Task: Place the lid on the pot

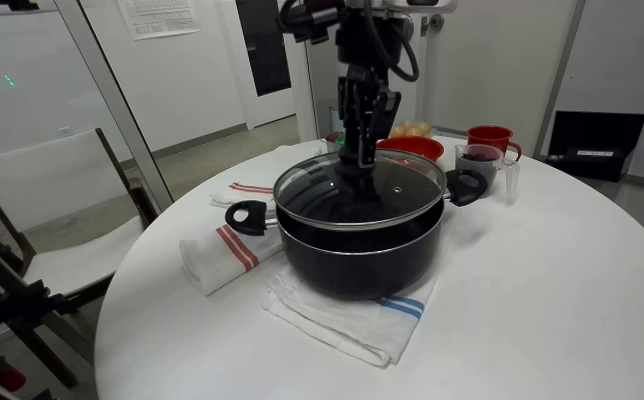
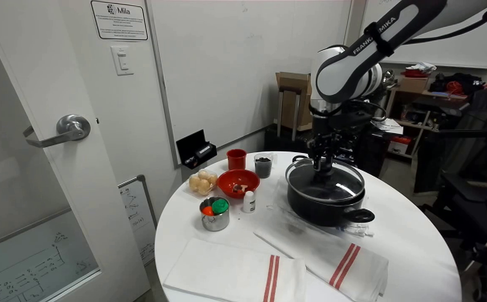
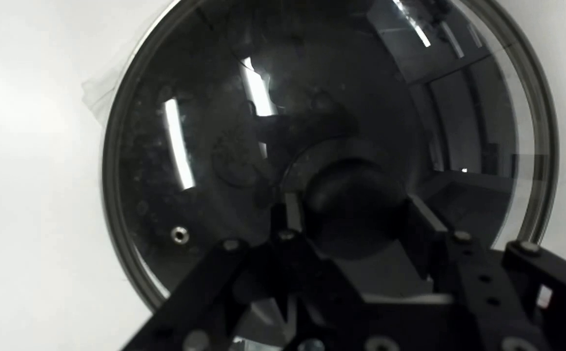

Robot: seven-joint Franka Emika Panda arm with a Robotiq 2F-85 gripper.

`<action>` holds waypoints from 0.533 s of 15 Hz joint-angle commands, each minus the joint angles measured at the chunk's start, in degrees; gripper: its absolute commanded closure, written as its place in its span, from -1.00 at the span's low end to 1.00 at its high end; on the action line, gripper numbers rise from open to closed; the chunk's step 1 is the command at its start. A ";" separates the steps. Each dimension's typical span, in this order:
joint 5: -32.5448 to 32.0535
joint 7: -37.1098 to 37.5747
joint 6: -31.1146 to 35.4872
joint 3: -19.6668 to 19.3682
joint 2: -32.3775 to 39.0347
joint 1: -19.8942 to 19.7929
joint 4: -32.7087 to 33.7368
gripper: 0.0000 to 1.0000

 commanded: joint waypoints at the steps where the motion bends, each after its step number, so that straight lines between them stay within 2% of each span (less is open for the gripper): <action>1: 1.67 0.74 -1.58 -0.36 1.24 -0.33 2.48 0.50; 8: 3.24 0.66 -1.15 -0.34 1.80 -0.88 2.30 0.50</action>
